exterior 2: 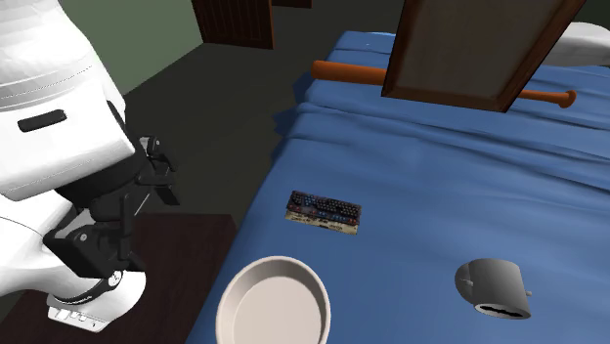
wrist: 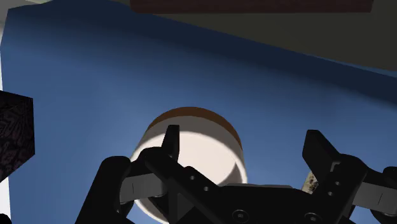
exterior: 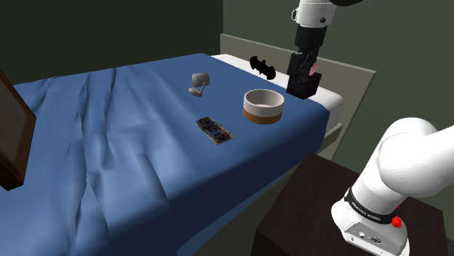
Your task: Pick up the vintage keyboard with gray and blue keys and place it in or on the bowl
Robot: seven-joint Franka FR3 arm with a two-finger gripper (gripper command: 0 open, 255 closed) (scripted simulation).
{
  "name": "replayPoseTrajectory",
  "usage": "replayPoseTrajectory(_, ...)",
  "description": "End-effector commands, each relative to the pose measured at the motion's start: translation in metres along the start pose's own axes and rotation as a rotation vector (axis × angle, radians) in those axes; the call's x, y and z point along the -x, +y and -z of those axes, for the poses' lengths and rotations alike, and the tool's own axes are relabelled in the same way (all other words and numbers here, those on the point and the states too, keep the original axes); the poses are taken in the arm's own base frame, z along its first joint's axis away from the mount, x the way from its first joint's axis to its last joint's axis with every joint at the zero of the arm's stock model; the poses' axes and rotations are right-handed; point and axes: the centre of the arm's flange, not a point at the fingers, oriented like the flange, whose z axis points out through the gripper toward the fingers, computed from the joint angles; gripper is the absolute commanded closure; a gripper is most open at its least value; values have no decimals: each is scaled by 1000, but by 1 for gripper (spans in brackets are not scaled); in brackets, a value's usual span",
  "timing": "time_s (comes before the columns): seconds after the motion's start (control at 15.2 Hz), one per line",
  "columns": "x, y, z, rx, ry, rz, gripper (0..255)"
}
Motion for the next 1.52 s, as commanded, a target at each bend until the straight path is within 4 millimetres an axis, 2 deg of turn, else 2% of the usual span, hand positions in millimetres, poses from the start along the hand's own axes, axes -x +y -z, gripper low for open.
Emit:
replayPoseTrajectory(0.0,0,0,0,0,0,0,0)
replayPoseTrajectory(0.73,-98,-99,-60,51,-13,-89,0)
replayPoseTrajectory(1.45,-203,-186,-126,102,-26,-178,0)
